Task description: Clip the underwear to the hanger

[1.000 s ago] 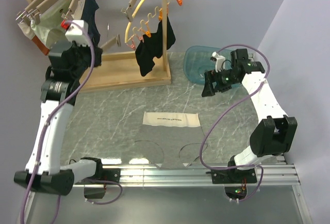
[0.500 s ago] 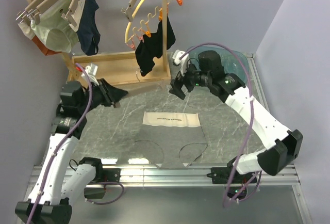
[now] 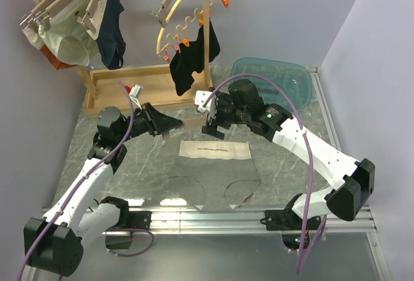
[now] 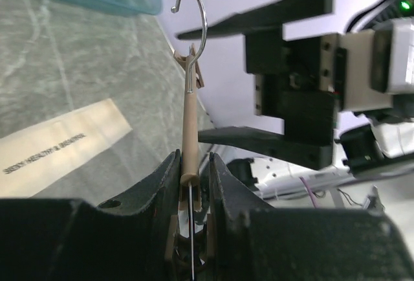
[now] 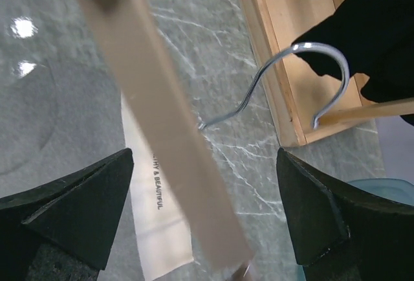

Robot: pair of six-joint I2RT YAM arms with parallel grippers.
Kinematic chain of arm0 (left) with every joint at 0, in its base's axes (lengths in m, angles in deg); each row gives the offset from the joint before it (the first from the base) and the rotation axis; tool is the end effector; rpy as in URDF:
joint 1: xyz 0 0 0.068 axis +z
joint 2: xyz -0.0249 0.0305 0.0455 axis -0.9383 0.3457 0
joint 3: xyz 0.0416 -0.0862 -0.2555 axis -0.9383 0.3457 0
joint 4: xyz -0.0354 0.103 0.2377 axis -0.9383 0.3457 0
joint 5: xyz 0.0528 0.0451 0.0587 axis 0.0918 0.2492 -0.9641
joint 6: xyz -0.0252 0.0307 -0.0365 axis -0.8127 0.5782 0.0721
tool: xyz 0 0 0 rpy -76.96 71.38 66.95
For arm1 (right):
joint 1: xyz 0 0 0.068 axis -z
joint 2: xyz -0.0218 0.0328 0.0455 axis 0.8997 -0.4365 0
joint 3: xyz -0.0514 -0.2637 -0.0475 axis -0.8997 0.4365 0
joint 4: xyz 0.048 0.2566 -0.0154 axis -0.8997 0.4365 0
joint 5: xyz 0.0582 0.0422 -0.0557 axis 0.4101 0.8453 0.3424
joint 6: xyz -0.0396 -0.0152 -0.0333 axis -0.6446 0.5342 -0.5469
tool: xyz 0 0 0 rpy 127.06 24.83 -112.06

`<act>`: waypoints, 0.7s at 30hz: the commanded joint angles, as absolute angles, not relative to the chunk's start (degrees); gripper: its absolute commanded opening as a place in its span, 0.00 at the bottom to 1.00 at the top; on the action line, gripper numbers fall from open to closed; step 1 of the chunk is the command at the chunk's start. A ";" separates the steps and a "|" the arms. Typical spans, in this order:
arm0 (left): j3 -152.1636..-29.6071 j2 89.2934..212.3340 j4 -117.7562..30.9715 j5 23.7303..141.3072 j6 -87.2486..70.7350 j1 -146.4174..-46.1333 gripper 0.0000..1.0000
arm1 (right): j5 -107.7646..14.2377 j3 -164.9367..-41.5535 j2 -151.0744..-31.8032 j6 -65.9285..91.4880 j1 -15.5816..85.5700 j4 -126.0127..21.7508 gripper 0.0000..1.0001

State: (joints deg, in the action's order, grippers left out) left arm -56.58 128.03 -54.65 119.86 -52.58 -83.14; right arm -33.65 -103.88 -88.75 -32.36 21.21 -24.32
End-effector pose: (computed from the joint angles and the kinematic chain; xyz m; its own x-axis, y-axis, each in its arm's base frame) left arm 0.1992 -0.0735 0.3165 -0.7227 -0.4237 -0.5460 0.4606 0.2937 -0.8376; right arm 0.2158 0.2178 0.3684 0.2416 -0.5671 -0.7874 -0.9055 0.1599 -0.3930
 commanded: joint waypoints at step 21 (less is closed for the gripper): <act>-63.09 134.91 -55.12 128.04 -41.88 -87.18 0.39 | -38.32 -99.42 -88.49 -42.55 20.88 -21.70 0.04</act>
